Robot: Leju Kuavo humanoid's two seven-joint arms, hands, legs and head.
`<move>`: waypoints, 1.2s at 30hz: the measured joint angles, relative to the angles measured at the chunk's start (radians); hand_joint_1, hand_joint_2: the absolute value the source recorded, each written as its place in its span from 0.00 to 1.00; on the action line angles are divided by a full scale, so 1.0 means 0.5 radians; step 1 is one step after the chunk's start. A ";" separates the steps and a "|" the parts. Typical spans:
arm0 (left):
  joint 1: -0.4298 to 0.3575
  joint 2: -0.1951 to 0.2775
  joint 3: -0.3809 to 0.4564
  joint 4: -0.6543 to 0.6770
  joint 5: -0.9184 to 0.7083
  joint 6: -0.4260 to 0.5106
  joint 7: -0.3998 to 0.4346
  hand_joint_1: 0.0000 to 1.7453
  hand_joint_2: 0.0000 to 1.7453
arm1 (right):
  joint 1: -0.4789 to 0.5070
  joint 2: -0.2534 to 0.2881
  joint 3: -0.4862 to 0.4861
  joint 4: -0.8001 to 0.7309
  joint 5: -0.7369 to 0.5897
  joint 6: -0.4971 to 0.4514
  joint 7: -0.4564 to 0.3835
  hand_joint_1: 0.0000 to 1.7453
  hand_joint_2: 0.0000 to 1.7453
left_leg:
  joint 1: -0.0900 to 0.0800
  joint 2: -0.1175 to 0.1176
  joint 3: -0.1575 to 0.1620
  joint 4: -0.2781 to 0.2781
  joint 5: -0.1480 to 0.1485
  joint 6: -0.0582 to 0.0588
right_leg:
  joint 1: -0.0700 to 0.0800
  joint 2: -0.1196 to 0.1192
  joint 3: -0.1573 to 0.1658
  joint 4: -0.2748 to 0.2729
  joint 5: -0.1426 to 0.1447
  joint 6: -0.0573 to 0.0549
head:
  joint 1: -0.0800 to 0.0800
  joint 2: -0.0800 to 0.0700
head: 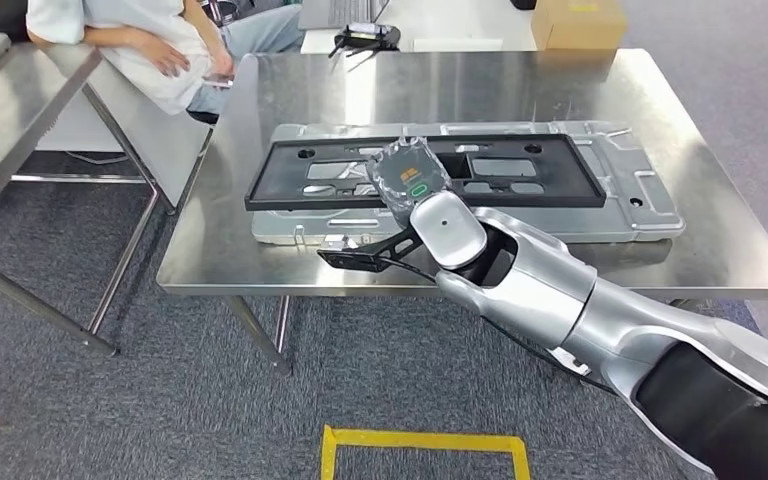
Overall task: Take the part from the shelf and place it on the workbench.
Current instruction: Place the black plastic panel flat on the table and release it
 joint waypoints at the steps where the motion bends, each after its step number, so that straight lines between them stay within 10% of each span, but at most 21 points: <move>1: -0.003 0.001 0.000 0.000 0.000 0.001 -0.002 0.00 1.00 | 0.000 -0.002 0.000 0.000 0.000 0.000 -0.002 1.00 1.00 | -0.006 0.000 0.011 -0.016 -0.016 0.007 | 0.001 0.000 0.000 -0.005 -0.003 0.011 | 0.000 0.000; 5: 0.003 -0.001 0.000 0.000 0.000 0.000 -0.016 0.00 1.00 | -0.003 -0.009 -0.001 0.001 0.000 -0.003 -0.011 1.00 1.00 | 0.015 0.004 0.061 -0.073 -0.017 0.039 | 0.012 -0.016 -0.039 0.083 -0.059 0.049 | 0.010 0.000; 8: -0.002 0.001 -0.001 0.000 0.000 -0.004 -0.028 0.00 1.00 | 0.005 -0.018 -0.001 0.002 0.000 -0.004 -0.015 1.00 1.00 | 0.017 0.005 0.085 -0.074 -0.038 0.052 | 0.017 -0.021 -0.261 0.452 -0.179 0.055 | 0.019 0.000; 10: -0.003 0.002 -0.001 0.000 0.001 -0.004 -0.031 0.00 1.00 | 0.020 -0.023 -0.001 0.004 -0.001 -0.004 -0.018 1.00 1.00 | 0.017 0.001 0.098 -0.061 -0.063 0.051 | 0.014 -0.021 -0.341 0.521 -0.138 0.054 | 0.019 0.000; 14: 0.002 0.000 -0.001 0.000 0.001 -0.004 -0.032 0.00 1.00 | 0.022 -0.026 -0.001 0.006 -0.001 -0.011 -0.018 1.00 1.00 | 0.011 -0.008 0.131 -0.020 -0.130 0.026 | 0.011 -0.020 -0.172 0.089 0.108 0.039 | 0.019 0.000; 20: -0.002 0.003 -0.001 0.000 0.003 0.002 -0.032 0.00 1.00 | 0.025 -0.031 -0.001 0.007 -0.001 -0.020 -0.018 1.00 1.00 | 0.011 -0.005 0.096 0.077 -0.211 -0.023 | 0.006 -0.007 -0.122 0.024 0.082 -0.021 | 0.009 0.000; 23: -0.004 0.003 -0.001 0.000 0.007 0.003 -0.032 0.00 1.00 | 0.035 -0.031 -0.002 0.007 -0.001 -0.028 -0.018 1.00 1.00 | 0.018 -0.001 -0.113 0.444 -0.331 -0.045 | 0.008 -0.007 -0.097 0.022 0.061 -0.041 | 0.002 0.000; 25: -0.001 0.003 -0.001 0.000 0.008 0.003 -0.031 0.00 1.00 | 0.048 -0.031 -0.002 0.008 -0.001 -0.029 -0.019 1.00 1.00 | 0.017 -0.002 -0.212 0.551 -0.297 -0.039 | 0.018 -0.005 -0.073 0.022 0.041 -0.045 | 0.002 0.000; 29: 0.004 0.010 -0.001 0.000 0.010 0.004 -0.031 0.00 1.00 | 0.048 -0.031 -0.002 0.010 0.000 -0.032 -0.020 1.00 1.00 | -0.016 -0.001 -0.060 0.107 -0.008 0.048 | 0.033 0.001 -0.013 0.016 0.002 -0.044 | 0.008 0.000; 36: 0.004 0.010 -0.002 0.000 0.013 0.000 -0.033 0.00 1.00 | 0.049 -0.036 -0.005 0.015 0.002 -0.040 -0.024 1.00 1.00 | -0.008 0.007 0.100 -0.128 -0.002 0.088 | 0.032 -0.012 -0.053 0.134 -0.078 0.022 | 0.020 0.000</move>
